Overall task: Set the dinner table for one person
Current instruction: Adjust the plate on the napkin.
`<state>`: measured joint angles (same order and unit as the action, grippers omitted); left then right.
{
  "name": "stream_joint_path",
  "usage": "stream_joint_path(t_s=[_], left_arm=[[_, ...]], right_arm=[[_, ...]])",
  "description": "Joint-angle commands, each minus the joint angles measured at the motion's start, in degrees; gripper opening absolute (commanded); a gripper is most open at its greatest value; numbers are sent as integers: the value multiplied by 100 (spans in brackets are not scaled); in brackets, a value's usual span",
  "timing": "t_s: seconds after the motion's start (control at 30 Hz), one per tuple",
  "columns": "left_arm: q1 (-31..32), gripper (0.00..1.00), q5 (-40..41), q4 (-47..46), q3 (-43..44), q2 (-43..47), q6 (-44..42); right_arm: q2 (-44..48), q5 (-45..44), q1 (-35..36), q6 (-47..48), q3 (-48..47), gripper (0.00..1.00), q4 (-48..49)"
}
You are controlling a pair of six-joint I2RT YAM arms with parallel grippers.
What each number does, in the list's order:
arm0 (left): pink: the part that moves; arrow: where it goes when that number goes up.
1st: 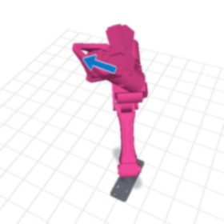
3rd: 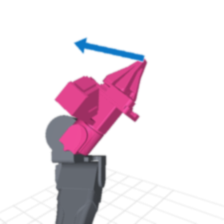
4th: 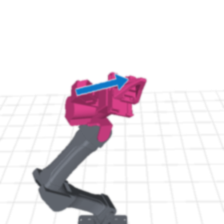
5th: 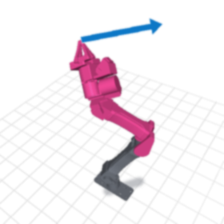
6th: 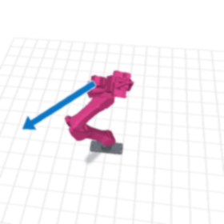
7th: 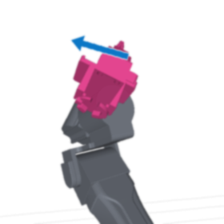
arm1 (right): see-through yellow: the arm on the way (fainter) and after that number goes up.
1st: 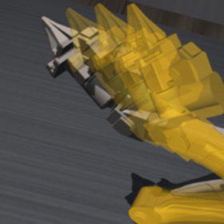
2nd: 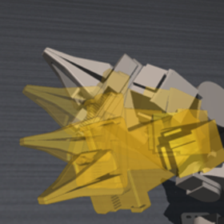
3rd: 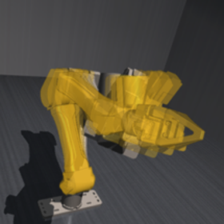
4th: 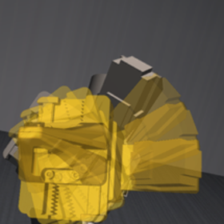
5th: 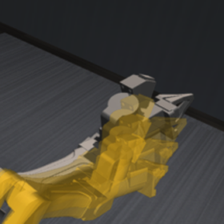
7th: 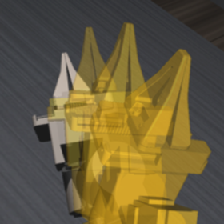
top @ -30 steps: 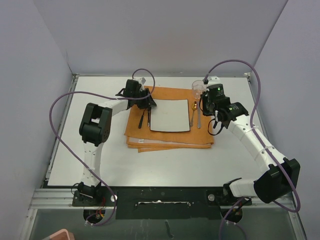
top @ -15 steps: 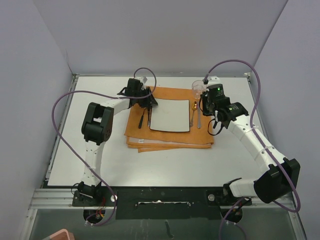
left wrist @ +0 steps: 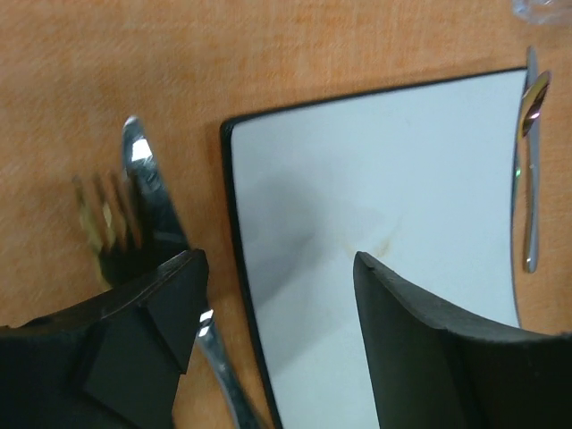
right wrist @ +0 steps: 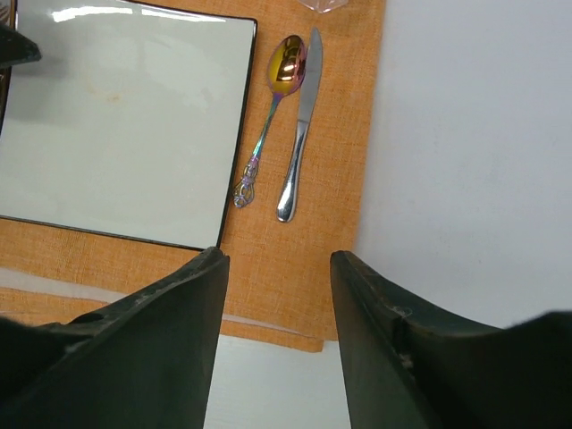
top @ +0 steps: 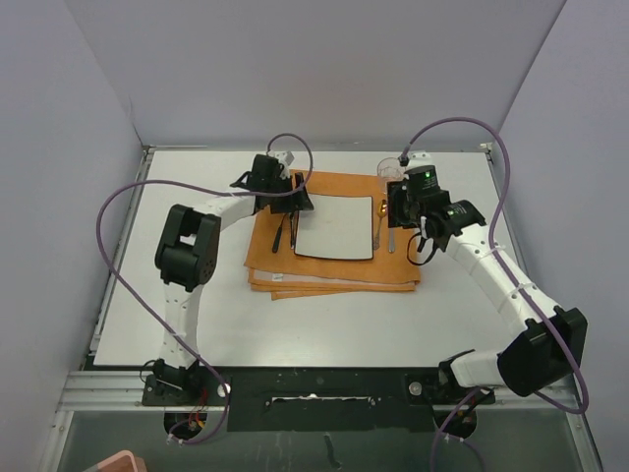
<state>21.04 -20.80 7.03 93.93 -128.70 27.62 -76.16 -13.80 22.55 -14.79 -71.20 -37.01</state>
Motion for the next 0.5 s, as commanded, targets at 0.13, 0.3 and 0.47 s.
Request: stream_joint_path(t_s=[0.13, 0.3, 0.47], left_arm=[[-1, 67, 1898, 797, -1199, 3000, -1125], [77, 69, 2525, 1423, -1298, 3769, -1903], [148, 50, 2911, 1688, -2011, 4208, -1613]], right_arm=[[-330, 197, 5, -706, 44, 50, -39], [502, -7, 24, -218, 1072, 50, 1006], [588, -491, 26, -167, 1634, 0, 1215]])
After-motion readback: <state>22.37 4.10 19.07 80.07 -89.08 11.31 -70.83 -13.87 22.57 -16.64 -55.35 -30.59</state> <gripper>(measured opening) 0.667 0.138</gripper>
